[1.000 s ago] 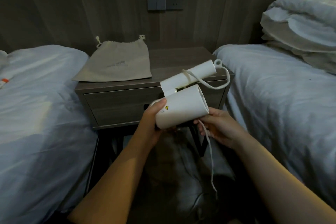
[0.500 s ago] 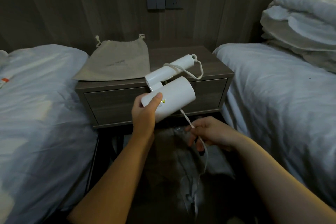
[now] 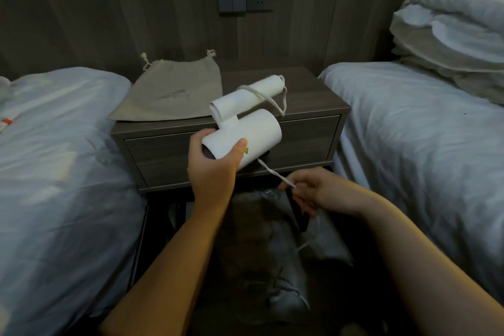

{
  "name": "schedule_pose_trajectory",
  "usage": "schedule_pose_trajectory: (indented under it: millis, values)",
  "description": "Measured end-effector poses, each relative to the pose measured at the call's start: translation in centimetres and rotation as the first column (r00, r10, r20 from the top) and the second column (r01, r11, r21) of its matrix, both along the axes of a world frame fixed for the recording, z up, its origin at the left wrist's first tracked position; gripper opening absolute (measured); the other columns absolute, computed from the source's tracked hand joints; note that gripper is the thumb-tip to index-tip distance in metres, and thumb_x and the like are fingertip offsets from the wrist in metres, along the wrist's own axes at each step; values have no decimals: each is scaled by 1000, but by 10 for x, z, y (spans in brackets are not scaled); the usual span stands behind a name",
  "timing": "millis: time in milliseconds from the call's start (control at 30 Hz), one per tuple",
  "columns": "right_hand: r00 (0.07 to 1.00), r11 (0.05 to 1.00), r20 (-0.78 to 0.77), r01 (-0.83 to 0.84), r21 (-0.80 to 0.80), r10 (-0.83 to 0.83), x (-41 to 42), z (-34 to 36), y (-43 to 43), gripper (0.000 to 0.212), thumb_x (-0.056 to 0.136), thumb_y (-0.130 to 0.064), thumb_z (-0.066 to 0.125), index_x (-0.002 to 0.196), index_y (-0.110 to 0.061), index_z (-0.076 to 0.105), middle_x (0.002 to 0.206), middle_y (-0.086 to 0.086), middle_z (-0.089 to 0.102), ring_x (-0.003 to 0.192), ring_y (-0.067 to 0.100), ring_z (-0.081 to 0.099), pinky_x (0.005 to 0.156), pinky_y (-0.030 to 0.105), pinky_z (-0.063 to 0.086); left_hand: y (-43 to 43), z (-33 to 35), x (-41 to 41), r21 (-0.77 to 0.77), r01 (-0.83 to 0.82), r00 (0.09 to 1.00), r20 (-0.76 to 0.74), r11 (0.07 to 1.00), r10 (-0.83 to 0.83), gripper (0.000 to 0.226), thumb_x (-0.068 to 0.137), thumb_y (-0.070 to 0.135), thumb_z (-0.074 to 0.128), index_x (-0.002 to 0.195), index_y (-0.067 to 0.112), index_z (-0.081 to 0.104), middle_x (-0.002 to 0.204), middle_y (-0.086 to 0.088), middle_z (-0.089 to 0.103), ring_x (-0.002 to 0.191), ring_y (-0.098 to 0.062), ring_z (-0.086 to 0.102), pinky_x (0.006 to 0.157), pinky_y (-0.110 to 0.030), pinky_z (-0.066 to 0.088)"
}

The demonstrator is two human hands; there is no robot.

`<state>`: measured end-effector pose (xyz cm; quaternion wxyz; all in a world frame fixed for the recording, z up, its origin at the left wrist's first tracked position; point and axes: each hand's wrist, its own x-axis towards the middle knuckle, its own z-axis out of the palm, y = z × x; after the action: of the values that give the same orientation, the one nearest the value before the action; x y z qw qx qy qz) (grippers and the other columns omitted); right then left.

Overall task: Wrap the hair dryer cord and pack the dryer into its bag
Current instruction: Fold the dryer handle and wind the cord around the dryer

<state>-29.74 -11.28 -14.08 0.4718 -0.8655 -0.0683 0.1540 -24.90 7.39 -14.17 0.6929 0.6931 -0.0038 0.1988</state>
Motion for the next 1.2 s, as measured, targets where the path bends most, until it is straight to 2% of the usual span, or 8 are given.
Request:
schedule_pose_trajectory:
  millis: [167, 267, 400, 667, 767, 900, 1000, 1200]
  values:
    - [997, 996, 58, 45, -77, -40, -9, 26, 1, 23, 96, -15, 46, 87, -10, 67, 57, 5, 63, 42, 14, 54, 50, 19, 43, -5, -7, 0, 167, 8, 1000, -20, 986, -5, 54, 64, 29, 81, 110, 26, 53, 111, 5, 57, 101, -12, 55, 82, -32, 53]
    - [999, 972, 52, 5, -235, 8, -14, 33, 3, 23, 94, -21, 48, 85, -12, 68, 59, 12, 63, 46, 15, 53, 53, 23, 46, -5, -9, -3, 372, 43, 990, 109, 927, -89, 60, 62, 30, 82, 114, 19, 54, 113, 3, 55, 102, -12, 53, 82, -31, 51]
    - [996, 898, 79, 8, -440, 29, -18, 39, 3, 20, 84, -11, 54, 87, -21, 71, 63, 0, 68, 53, 15, 62, 50, 17, 48, -4, -11, -5, 615, 78, 959, 168, 785, -227, 63, 61, 41, 80, 115, 22, 53, 111, 3, 52, 99, -10, 50, 79, -29, 47]
    - [995, 820, 48, 97, -564, -85, -13, 35, 3, 28, 88, -27, 55, 74, -6, 68, 52, 4, 64, 37, 6, 54, 49, 19, 48, -4, -5, -10, 824, -80, 917, 282, 561, -284, 59, 67, 52, 70, 115, 21, 55, 114, -2, 54, 100, -19, 52, 66, -28, 41]
    - [990, 796, 106, 137, -590, -92, -13, 37, -3, 24, 82, -26, 59, 70, -8, 68, 58, 3, 66, 51, 8, 60, 61, 26, 52, -2, -6, -7, 839, -97, 925, 274, 535, -263, 59, 67, 50, 70, 116, 20, 55, 115, -3, 54, 100, -20, 51, 65, -26, 38]
    - [974, 767, 227, 152, -623, -8, -17, 41, -10, 15, 75, -15, 59, 78, -20, 74, 80, -1, 68, 77, 13, 62, 76, 33, 53, 4, -7, -2, 851, -31, 936, 208, 525, -282, 62, 66, 54, 67, 117, 21, 54, 115, -1, 52, 101, -19, 50, 67, -30, 46]
    - [949, 788, 309, 146, -598, 59, -21, 47, -13, 20, 74, -12, 62, 82, -22, 76, 70, -10, 67, 68, 3, 58, 67, 13, 46, 8, -1, 0, 861, 76, 935, 113, 503, -336, 66, 61, 61, 60, 116, 26, 52, 113, 3, 52, 99, -17, 51, 73, -37, 51]
    - [839, 831, 544, 317, -457, -20, -25, 58, -4, 9, 68, -25, 79, 76, -23, 75, 63, -10, 65, 65, 5, 60, 63, 18, 46, 15, 9, 2, 704, 586, 759, -302, 403, -576, 49, 66, 38, 78, 106, 38, 51, 109, 9, 53, 99, -10, 54, 80, -32, 53]
